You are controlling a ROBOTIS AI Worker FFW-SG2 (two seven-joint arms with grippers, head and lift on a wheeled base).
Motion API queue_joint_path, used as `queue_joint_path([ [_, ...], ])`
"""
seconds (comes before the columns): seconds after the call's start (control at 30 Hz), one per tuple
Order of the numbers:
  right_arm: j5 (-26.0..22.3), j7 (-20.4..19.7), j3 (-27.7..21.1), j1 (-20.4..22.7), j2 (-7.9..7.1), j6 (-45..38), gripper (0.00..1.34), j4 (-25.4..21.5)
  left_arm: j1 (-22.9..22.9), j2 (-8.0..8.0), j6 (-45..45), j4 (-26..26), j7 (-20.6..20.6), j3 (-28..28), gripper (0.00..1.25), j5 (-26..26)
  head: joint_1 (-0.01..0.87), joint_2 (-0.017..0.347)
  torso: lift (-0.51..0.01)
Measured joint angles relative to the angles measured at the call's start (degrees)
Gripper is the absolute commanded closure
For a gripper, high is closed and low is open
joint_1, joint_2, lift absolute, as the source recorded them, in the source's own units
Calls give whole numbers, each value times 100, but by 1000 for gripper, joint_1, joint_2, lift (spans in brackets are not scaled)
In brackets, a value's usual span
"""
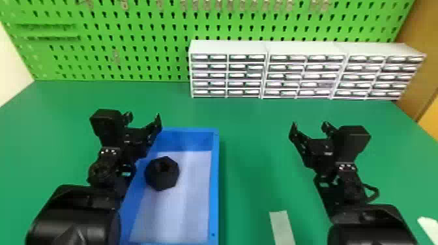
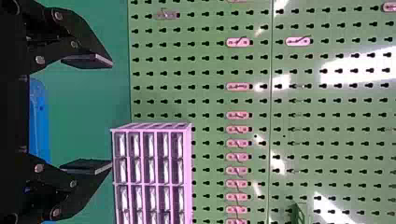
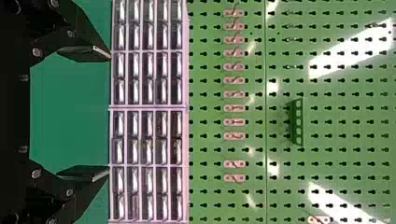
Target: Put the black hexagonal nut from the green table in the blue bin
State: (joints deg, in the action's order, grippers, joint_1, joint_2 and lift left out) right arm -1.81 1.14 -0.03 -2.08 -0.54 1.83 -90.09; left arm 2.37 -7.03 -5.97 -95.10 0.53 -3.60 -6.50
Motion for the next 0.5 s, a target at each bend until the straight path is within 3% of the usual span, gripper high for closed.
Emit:
queue_joint_path([
  [0.5, -9, 0, 12, -1, 2, -39, 414, 0, 17, 0, -9, 0, 0, -16, 486, 0, 686, 51, -96],
])
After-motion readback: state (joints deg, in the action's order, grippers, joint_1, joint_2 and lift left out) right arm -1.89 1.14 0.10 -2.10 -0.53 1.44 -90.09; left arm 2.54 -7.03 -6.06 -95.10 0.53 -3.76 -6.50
